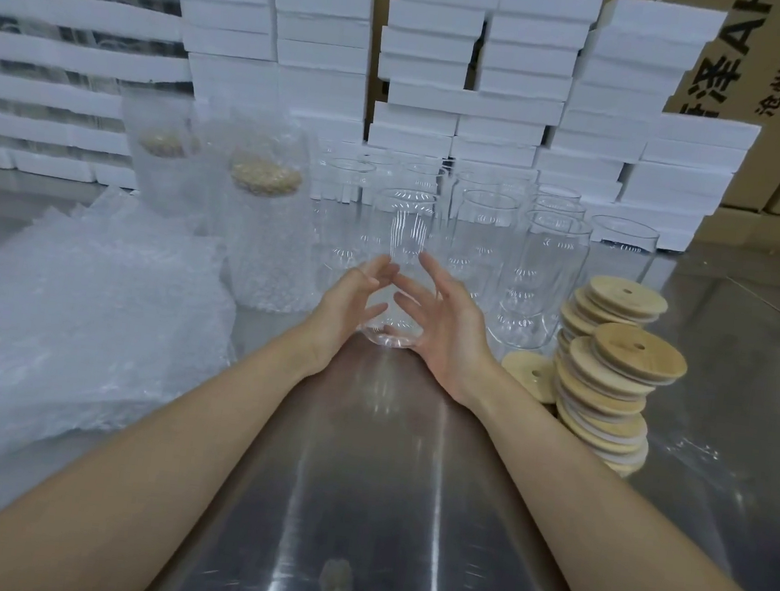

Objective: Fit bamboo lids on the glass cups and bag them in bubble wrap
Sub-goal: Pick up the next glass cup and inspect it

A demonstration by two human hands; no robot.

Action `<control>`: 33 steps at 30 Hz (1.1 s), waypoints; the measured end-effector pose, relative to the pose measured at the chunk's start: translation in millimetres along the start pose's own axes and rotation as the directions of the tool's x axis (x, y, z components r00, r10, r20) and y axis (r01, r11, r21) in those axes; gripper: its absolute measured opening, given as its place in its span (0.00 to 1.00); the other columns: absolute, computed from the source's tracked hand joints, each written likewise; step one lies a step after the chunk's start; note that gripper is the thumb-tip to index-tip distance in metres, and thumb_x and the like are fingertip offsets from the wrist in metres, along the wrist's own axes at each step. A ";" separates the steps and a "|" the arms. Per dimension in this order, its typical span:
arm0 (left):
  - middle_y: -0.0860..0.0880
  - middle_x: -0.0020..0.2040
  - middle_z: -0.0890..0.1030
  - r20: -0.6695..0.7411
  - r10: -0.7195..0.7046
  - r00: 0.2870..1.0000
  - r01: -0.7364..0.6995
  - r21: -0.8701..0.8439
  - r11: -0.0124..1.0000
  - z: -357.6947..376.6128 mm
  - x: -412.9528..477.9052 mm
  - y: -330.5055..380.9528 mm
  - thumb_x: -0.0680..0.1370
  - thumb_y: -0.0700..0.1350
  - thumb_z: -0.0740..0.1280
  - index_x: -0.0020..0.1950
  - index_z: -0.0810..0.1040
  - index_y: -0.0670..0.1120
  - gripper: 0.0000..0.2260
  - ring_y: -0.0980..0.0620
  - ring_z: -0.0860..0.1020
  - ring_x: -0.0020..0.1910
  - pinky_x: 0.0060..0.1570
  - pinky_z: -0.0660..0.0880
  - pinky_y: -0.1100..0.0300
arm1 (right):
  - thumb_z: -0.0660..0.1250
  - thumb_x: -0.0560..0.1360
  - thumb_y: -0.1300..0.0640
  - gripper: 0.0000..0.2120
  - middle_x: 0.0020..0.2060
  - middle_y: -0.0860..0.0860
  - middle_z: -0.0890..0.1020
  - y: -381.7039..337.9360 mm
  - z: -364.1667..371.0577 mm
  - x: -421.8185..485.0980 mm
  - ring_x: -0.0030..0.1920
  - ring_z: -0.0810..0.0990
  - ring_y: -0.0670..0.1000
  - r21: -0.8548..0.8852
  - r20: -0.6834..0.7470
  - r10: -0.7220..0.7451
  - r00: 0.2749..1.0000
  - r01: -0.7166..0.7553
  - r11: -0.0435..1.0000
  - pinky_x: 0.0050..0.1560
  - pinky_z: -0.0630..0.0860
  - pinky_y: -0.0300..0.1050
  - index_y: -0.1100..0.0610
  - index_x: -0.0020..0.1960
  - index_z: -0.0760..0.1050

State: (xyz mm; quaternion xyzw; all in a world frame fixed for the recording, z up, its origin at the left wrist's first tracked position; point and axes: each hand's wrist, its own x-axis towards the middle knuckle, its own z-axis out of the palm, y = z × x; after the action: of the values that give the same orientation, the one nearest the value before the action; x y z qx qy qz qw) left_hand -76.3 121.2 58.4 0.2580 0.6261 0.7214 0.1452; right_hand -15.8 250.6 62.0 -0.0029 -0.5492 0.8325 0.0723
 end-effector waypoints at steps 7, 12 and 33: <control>0.55 0.65 0.67 -0.033 0.273 0.961 -0.239 0.389 0.890 -1.0 -2.3 -5.9 0.72 0.65 0.53 0.72 0.61 0.53 0.31 0.59 0.66 0.68 0.69 0.62 0.61 | 0.69 0.77 0.59 0.33 0.68 0.50 0.70 9.2 -3.2 -4.3 0.73 0.66 0.45 -0.407 0.035 -0.334 0.942 0.319 0.856 0.67 0.69 0.46 0.46 0.75 0.56; 0.60 0.67 0.68 -0.019 0.378 0.926 -0.326 0.469 0.821 2.9 -4.0 -5.6 0.71 0.51 0.71 0.70 0.58 0.57 0.32 0.69 0.67 0.65 0.64 0.67 0.69 | 0.68 0.72 0.70 0.37 0.69 0.39 0.68 10.2 0.3 -4.6 0.72 0.65 0.39 -0.535 0.058 -0.488 0.871 0.440 0.721 0.67 0.72 0.56 0.36 0.67 0.61; 0.59 0.71 0.66 0.041 0.477 0.878 -0.454 0.390 0.801 -1.7 4.4 -11.1 0.71 0.47 0.72 0.74 0.56 0.49 0.36 0.59 0.68 0.70 0.66 0.68 0.64 | 0.74 0.66 0.64 0.34 0.62 0.37 0.71 10.5 -3.1 -0.9 0.65 0.69 0.36 -0.698 0.073 -0.655 0.752 0.508 0.505 0.61 0.63 0.26 0.44 0.66 0.63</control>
State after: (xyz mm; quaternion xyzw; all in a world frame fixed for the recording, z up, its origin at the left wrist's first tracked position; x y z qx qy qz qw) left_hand -82.2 124.1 48.2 0.4056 0.6776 0.6037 -0.1091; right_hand -15.9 249.2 51.1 0.0727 -0.7712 0.4919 0.3975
